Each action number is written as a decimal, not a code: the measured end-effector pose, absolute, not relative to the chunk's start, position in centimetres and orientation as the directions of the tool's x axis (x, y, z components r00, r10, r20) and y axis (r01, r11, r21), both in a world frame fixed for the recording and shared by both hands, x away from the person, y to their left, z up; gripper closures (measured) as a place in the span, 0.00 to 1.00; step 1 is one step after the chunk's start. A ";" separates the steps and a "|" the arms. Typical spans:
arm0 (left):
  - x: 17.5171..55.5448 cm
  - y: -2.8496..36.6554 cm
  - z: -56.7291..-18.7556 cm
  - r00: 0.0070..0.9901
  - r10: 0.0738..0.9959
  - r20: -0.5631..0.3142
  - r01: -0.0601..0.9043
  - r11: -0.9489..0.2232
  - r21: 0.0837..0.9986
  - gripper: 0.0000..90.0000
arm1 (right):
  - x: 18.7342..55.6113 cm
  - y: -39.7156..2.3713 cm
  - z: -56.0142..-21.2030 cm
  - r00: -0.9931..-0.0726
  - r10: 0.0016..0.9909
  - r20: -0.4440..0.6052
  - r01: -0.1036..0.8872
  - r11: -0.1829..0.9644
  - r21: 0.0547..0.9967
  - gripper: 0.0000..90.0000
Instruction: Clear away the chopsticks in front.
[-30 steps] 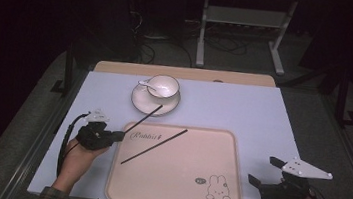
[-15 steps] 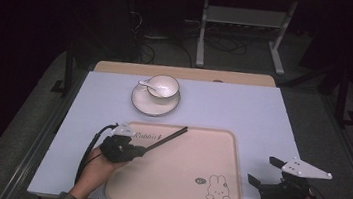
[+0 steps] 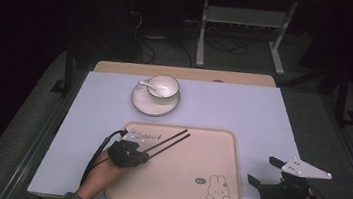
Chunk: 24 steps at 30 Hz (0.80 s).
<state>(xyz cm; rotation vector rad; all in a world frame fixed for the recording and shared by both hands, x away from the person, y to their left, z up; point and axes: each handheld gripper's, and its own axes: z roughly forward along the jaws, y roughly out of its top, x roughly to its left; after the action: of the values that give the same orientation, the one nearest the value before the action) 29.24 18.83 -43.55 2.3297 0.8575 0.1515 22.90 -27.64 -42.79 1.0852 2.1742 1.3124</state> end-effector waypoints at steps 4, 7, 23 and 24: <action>29.2 18.7 -43.5 0.781 0.616 -0.100 0.539 -0.584 0.607 0.91 | 22.9 -27.6 -42.8 -0.631 0.772 0.067 0.420 0.268 0.867 0.02; 29.4 18.5 -43.0 0.782 0.615 -0.099 0.530 -0.575 0.623 0.91 | 22.9 -27.6 -42.8 -0.631 0.773 0.068 0.420 0.267 0.867 0.02; 34.8 11.6 -41.9 0.853 0.508 -0.115 0.449 -0.604 0.658 0.99 | 23.0 -27.5 -42.8 -0.631 0.773 0.068 0.422 0.268 0.866 0.02; 35.2 11.0 -42.2 0.856 0.501 -0.125 0.449 -0.603 0.659 0.99 | 23.0 -27.6 -42.8 -0.631 0.773 0.069 0.422 0.268 0.866 0.02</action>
<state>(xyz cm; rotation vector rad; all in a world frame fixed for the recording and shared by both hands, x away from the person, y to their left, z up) 35.17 10.95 -42.17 2.3089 0.6854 0.0943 22.97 -27.58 -42.83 1.0867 2.1762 1.3106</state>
